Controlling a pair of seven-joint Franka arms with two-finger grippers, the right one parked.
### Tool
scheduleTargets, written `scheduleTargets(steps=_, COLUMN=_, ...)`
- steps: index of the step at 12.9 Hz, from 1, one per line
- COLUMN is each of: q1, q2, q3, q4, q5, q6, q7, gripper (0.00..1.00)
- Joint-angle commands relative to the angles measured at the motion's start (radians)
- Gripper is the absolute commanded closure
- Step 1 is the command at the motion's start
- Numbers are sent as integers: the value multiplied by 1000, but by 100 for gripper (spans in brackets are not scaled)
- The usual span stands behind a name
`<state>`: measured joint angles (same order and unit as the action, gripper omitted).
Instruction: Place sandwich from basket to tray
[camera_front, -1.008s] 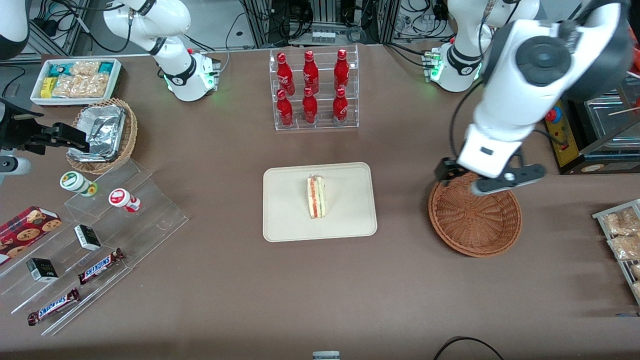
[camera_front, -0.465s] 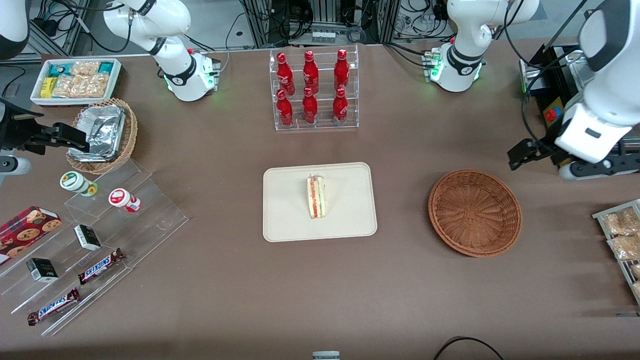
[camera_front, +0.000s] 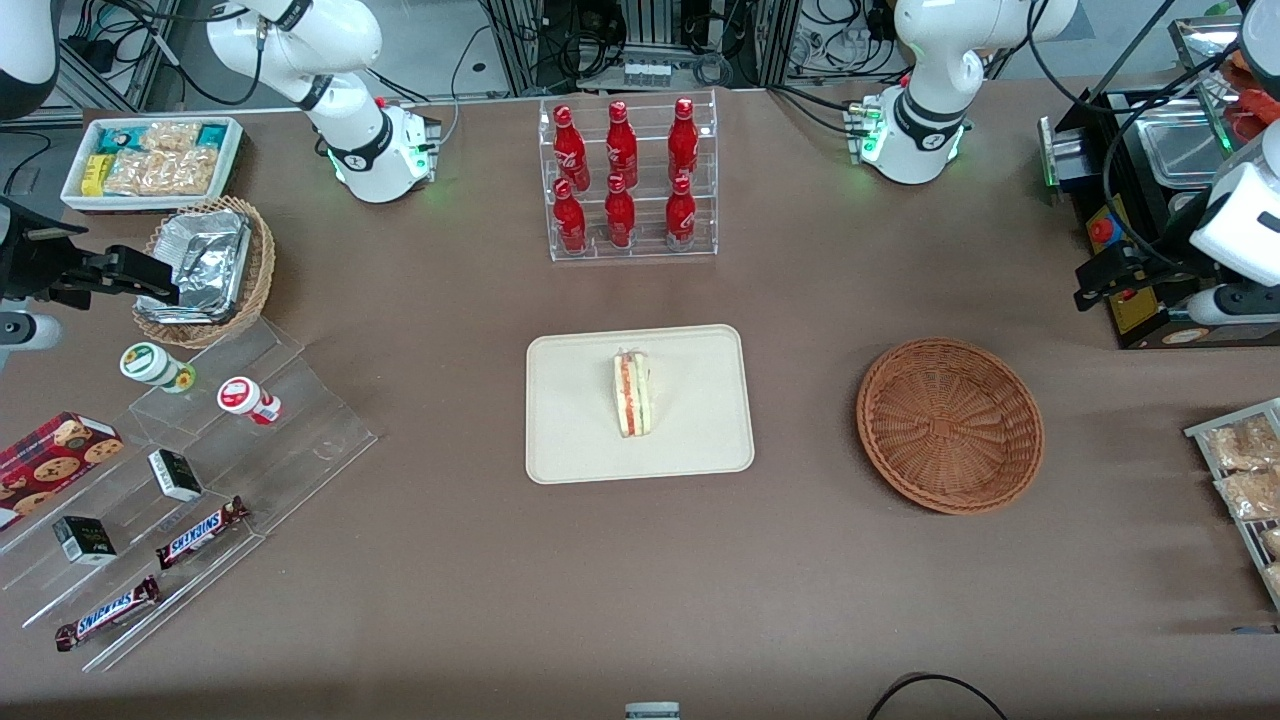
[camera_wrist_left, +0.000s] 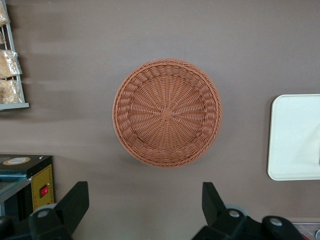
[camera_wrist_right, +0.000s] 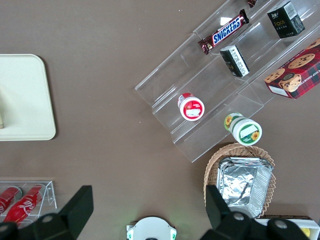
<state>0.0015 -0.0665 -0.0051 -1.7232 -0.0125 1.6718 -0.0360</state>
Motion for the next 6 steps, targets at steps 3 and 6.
scheduleTargets(steps=3, q1=-6, q2=42, q3=-6, q4=88, q5=-20, q6=-9, q7=22, gripper=0)
scheduleTargets(steps=6, q1=-34, q2=60, q3=-6, q4=111, q5=-30, q6=-7, q7=10, gripper=0)
